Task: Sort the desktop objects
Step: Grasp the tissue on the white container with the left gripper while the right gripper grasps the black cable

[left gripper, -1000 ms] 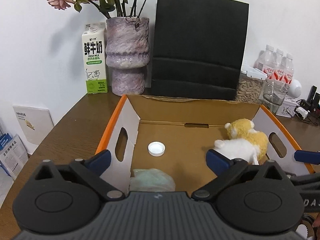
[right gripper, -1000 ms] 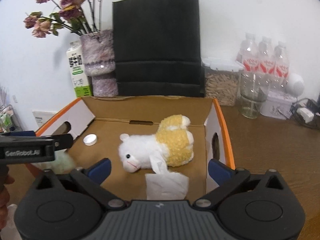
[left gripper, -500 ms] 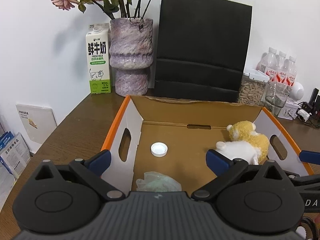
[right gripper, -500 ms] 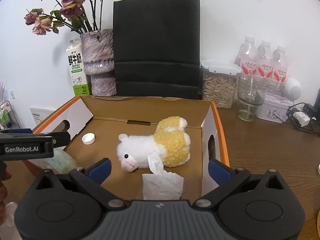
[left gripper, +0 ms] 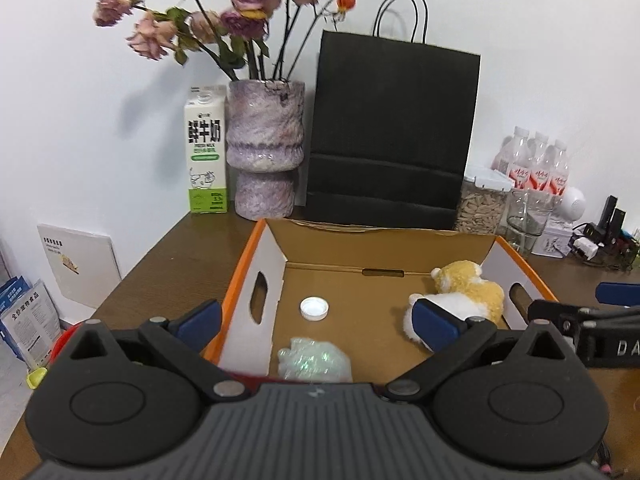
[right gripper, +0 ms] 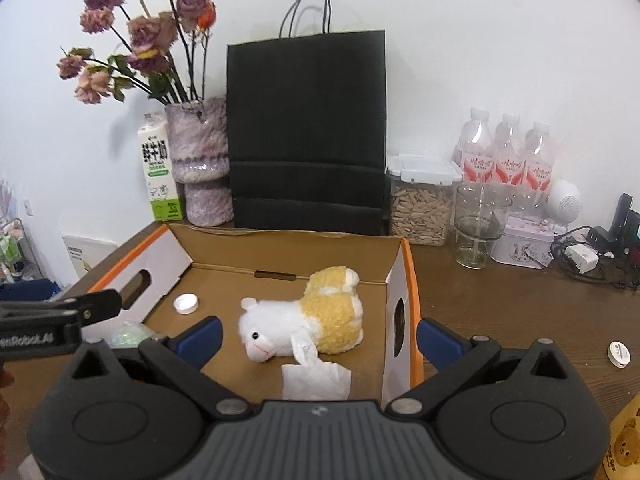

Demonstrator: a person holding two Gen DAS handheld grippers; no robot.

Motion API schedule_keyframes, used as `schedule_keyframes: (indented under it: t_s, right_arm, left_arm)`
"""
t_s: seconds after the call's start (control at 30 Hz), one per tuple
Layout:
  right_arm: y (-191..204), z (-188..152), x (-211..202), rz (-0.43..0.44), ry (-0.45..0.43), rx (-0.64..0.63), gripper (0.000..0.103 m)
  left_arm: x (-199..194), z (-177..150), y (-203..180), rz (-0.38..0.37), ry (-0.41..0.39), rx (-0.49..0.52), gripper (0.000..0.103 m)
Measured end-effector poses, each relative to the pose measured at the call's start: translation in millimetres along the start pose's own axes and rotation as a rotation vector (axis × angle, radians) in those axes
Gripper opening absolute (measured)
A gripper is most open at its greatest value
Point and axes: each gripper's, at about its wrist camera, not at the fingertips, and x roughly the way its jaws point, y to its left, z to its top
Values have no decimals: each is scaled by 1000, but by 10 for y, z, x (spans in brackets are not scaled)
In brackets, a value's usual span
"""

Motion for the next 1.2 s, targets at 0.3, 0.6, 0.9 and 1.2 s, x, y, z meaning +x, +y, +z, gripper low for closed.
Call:
schedule_keyframes:
  t_s: [0.3,0.6,0.9,1.2]
  right_arm:
    - [129,-217,-413,29,-50,-46,103]
    - [50,-654,-585,-16,-8,-53,103]
    - [5,-1096,-620,-40,56,-82,103]
    - [-46,-1199,-402,-47,117,-66,103]
  left_arm:
    - [-357,-169,216,-3,-5,-2,103]
    - [-527,-529,372,-19,16,6,103]
    - [-622,-792,402,-36,36,39,103]
    - [-557,-857,373,-55,34,39,103]
